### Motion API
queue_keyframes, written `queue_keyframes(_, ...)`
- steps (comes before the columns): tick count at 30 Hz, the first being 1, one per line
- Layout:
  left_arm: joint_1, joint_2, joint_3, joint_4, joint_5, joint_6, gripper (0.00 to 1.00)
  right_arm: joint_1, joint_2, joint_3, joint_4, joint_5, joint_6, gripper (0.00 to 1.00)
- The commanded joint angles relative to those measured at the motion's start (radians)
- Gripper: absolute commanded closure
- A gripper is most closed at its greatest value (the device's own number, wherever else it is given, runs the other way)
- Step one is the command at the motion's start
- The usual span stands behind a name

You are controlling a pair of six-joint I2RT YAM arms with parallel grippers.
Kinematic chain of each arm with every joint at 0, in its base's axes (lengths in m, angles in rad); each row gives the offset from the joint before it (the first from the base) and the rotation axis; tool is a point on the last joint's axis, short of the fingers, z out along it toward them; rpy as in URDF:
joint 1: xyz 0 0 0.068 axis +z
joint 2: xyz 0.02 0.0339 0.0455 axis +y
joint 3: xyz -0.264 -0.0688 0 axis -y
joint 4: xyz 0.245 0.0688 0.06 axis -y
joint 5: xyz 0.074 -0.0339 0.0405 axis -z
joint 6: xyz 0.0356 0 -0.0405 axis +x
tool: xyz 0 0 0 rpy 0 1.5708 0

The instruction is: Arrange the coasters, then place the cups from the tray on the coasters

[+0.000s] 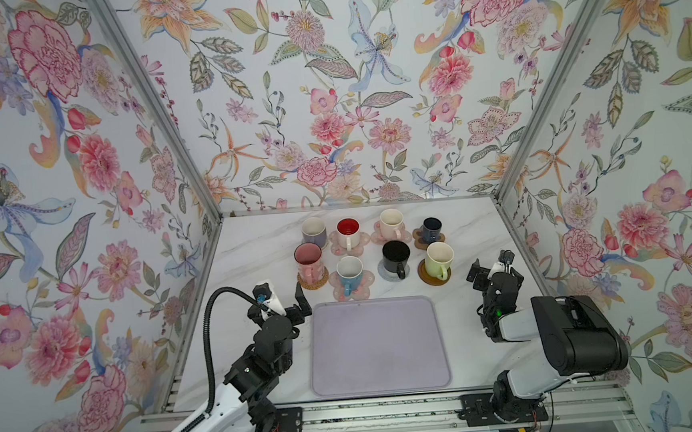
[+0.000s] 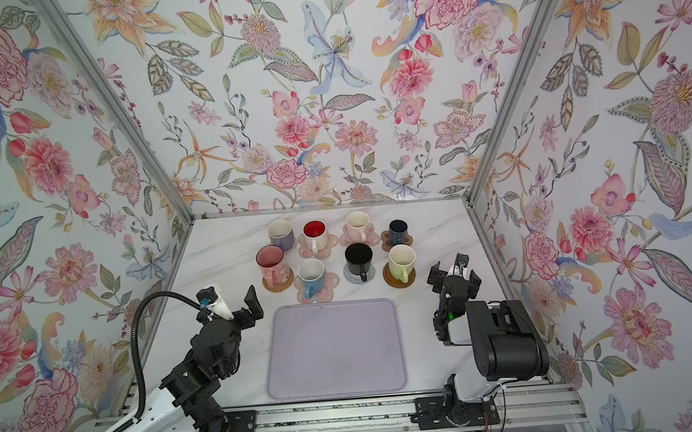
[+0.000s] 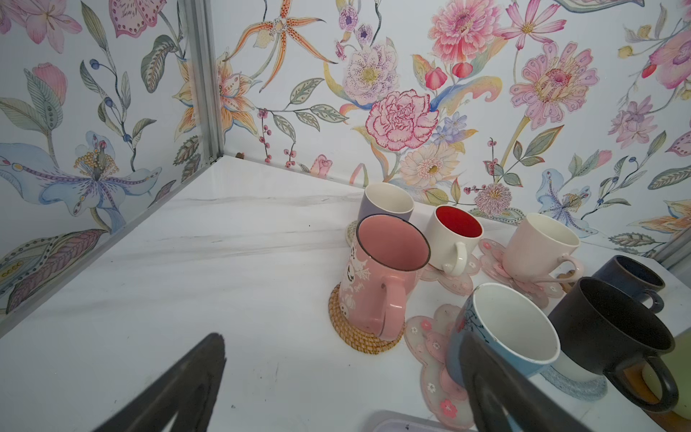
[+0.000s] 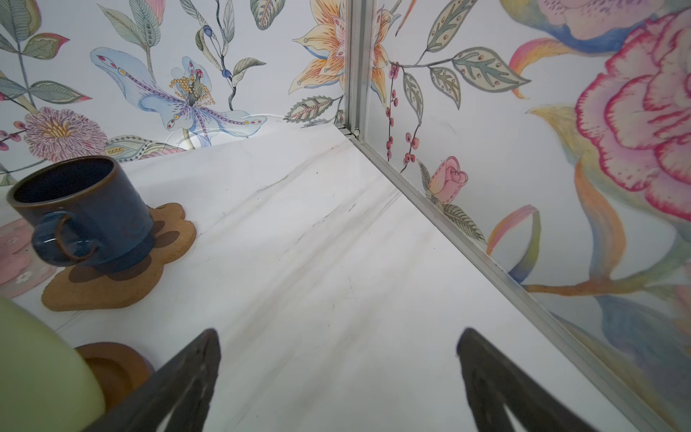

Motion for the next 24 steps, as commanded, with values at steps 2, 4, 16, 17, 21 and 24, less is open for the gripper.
queue_keyframes(2,0.010,-0.009,-0.023,-0.049,-0.043,-0.056,0.01,0.005,-0.001,0.009,0.015,0.000,0.014,0.01)
queue_keyframes(4,0.010,-0.028,-0.033,-0.091,-0.060,-0.091,0.01,0.008,-0.001,0.007,0.019,0.009,0.012,0.01)
queue_keyframes(16,0.089,-0.317,-0.151,-0.286,-0.216,-0.137,0.01,0.025,0.003,-0.001,0.045,0.036,-0.002,0.01)
queue_keyframes(17,0.115,-0.320,-0.151,-0.300,-0.229,-0.163,0.01,0.025,0.003,-0.001,0.048,0.037,-0.003,0.01)
queue_keyframes(21,0.256,-0.304,-0.172,-0.154,-0.109,-0.059,0.01,0.027,0.003,-0.001,0.048,0.038,-0.004,0.01)
queue_keyframes(24,0.349,-0.218,-0.156,-0.075,-0.085,0.025,0.01,0.027,0.003,-0.002,0.049,0.039,-0.004,0.01)
